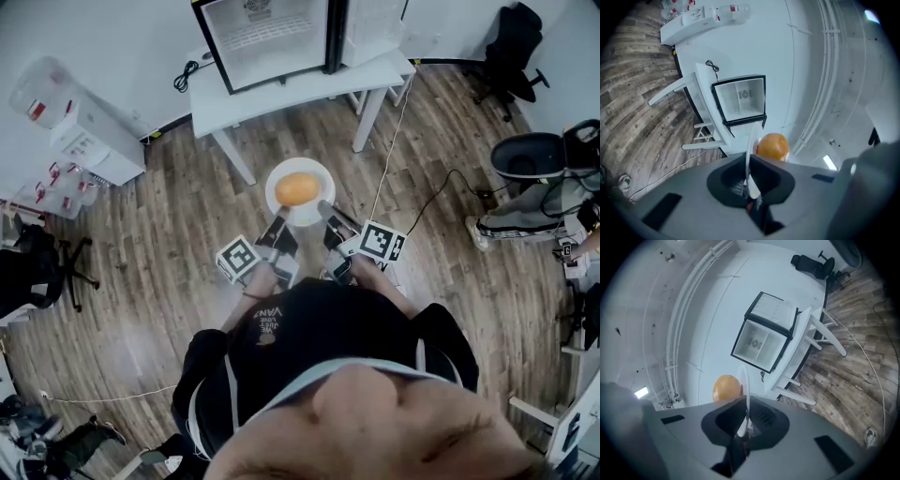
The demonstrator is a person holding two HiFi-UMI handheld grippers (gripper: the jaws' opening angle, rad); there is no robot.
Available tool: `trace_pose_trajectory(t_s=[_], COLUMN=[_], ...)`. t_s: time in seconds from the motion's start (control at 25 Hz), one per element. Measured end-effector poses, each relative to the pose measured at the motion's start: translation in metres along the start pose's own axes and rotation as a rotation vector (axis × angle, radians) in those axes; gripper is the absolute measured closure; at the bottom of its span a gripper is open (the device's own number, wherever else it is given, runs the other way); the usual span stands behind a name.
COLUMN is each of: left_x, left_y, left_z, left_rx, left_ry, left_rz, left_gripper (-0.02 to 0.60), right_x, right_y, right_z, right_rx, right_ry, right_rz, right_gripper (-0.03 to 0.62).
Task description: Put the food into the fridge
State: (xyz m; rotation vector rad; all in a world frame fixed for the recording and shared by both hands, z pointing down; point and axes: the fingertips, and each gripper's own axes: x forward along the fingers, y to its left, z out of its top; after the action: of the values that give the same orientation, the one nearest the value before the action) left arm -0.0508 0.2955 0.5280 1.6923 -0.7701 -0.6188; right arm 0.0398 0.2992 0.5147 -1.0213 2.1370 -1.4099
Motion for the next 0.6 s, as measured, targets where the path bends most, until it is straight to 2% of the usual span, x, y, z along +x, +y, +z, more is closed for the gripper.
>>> trace_pose_trajectory(t_s=[0.16,0.32,0.6], left_x=[0.009,0.015,0.034], left_y=[-0.001,0.002,0.0], left_z=[-0.002,-0.005,-0.01], left_rx=[0.008,-0.001,0.005], left_ry=[-0.001,-0.012,-0.032], left_rz=[-0.02,0.009,0.002], left_gripper=[0.558,0.557,0.558], right_x=[-0.001,-0.001,-0.003], right_y=[-0.008,-0.01,-0.021], right_z=[0.005,0.013,0.03], right_rx=[0.02,0.008,0.012], right_ry=[0.004,0.01,0.028], right_rz=[-0.013,0.009,0.019], right_gripper=[0.576,0.576,0.576])
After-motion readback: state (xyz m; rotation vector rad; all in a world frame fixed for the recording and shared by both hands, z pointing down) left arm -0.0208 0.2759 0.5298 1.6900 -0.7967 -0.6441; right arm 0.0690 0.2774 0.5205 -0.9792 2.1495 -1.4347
